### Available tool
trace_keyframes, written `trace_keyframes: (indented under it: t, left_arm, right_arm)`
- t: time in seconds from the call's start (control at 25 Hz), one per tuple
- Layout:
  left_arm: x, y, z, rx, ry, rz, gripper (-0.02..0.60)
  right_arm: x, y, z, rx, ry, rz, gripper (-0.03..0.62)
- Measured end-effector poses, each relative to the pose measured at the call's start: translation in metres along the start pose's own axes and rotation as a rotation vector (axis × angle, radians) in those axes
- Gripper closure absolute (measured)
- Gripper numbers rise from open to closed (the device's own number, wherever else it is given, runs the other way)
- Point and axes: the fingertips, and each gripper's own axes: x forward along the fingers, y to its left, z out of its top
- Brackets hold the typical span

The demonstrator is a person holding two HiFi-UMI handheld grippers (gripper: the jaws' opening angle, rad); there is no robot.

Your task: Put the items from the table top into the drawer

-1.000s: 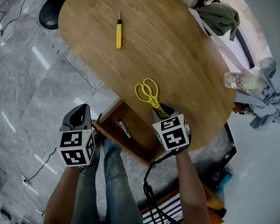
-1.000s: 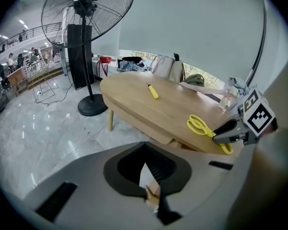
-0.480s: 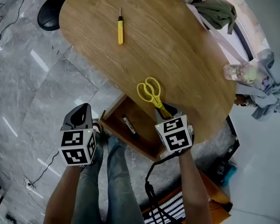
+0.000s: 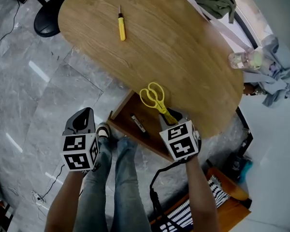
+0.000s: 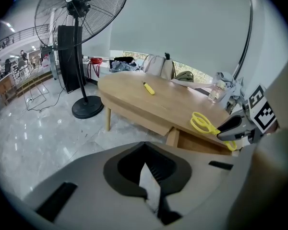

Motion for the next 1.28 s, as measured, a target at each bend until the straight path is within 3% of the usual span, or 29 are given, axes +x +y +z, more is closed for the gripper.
trace_keyframes:
  t: [0.4,1.28]
  left_arm:
    - [-0.006,0.0,-0.011,0.062,0.021,-0.033,0.588]
    - [0.013,-0.017,-0.018,0.137,0.049,-0.087,0.588]
  right_arm:
    - [-0.009,0.031,-0.018,0.036,-0.006,0.007,0.477]
    - [0.0,0.067,-0.05,0.0,0.031,0.057,0.477]
